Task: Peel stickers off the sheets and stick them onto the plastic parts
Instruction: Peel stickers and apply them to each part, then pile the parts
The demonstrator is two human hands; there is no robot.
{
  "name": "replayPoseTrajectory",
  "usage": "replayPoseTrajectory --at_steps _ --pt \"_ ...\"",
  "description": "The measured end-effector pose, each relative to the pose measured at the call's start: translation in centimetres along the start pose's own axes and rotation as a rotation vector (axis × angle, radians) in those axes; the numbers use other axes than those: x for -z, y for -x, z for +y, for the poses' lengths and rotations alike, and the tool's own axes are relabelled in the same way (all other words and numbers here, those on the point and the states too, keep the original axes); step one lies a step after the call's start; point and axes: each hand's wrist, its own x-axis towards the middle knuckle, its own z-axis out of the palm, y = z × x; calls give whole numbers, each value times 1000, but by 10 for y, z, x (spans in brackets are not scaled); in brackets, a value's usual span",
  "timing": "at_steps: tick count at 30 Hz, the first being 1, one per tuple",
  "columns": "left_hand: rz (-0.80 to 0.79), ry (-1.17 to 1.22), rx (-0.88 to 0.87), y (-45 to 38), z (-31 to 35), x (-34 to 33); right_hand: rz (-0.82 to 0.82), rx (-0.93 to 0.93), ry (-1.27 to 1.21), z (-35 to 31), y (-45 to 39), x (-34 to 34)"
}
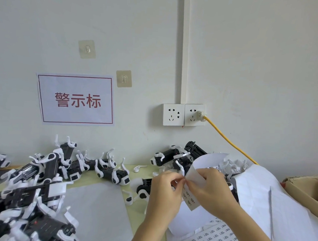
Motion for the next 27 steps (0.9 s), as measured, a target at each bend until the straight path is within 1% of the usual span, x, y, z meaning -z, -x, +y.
replayPoseTrajectory --at_steps 3,10,15,19,23,27 --pt "-35 -12 -4 1 -1 0 -16 16 45 5 0 0" --pt "-36 9 13 2 -1 0 -25 2 58 5 -2 2" --pt "-54 74 94 3 0 0 -35 21 52 4 0 3" --pt "-38 139 165 3 3 0 -50 35 29 3 0 6" --pt "-12 209 224 2 4 0 -69 -7 -6 1 0 11" --pt "-42 265 233 2 5 1 -78 -27 -17 2 -1 13"
